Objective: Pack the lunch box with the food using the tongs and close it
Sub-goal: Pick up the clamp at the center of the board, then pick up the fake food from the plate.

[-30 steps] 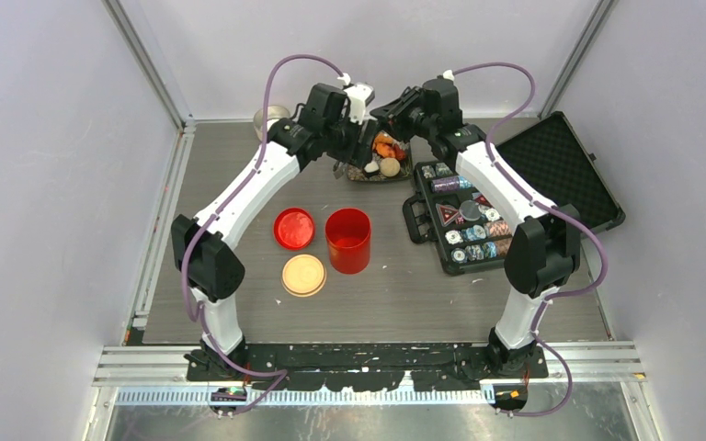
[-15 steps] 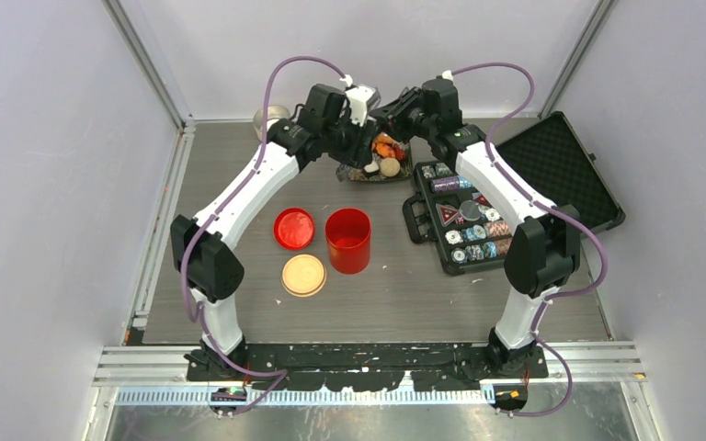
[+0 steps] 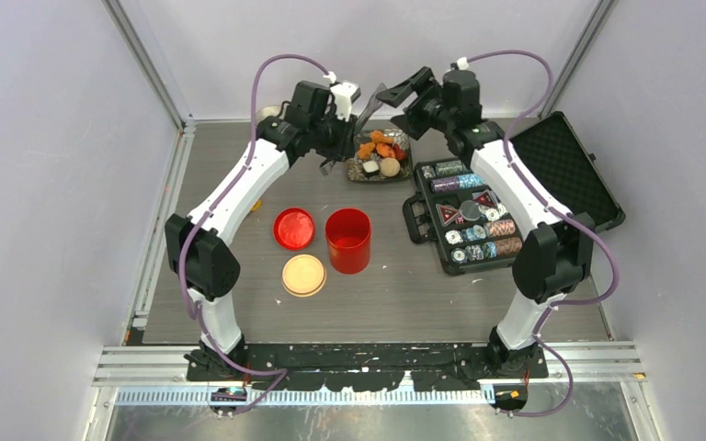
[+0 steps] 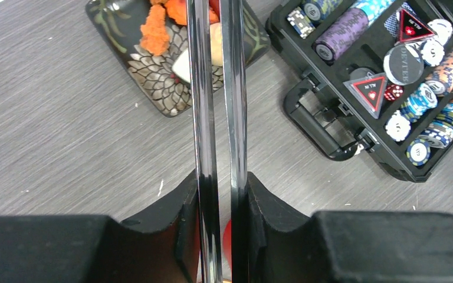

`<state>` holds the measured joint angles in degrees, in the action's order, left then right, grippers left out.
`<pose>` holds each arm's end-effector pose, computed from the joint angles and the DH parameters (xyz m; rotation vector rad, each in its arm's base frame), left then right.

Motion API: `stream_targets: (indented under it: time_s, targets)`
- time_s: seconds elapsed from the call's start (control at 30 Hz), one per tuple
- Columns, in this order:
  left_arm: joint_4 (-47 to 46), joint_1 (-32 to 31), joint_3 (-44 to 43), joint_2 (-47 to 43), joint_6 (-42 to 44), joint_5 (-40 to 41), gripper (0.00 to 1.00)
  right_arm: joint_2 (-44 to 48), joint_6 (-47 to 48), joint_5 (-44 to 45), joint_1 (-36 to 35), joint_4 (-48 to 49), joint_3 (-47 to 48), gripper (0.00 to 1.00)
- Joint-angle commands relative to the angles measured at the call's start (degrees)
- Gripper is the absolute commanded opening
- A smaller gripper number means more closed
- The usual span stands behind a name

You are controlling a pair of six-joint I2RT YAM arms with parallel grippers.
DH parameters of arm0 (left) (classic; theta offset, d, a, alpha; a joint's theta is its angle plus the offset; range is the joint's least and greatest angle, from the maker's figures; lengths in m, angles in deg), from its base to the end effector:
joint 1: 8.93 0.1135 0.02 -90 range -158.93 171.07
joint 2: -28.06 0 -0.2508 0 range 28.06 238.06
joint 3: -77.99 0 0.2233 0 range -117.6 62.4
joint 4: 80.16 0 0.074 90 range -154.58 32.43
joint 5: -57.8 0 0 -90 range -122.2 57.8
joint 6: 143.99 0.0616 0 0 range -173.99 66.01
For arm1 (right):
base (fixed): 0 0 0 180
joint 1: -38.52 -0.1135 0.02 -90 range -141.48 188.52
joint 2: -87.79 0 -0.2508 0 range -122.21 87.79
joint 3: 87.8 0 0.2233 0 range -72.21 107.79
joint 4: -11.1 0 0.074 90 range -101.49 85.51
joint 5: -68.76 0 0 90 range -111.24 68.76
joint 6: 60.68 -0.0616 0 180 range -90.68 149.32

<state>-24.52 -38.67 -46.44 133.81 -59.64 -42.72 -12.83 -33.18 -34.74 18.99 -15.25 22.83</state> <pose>0.3479 -0.2117 0.3455 0.5720 2.1842 -0.5399 0.3860 0.1522 0.3611 0.5740 1.9478 1.1747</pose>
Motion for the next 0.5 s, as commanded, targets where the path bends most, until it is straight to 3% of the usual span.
stream_targets:
  time_s: [0.0,0.23,0.47]
  targets:
    - [-2.1,1.7,0.0,-4.1,2.6,-0.5,0.3,4.2,3.2,-5.7,5.6,2.9,1.4,0.8]
    - [2.1,7.9,0.2,-4.4,8.5,-4.6,0.35,5.7,8.5,-16.6,15.7,1.8,-0.5,0.84]
    - [8.9,12.0,-0.5,-3.5,20.8,-8.0,0.43,6.3,17.6,-26.3,23.9,-5.5,-0.5,0.85]
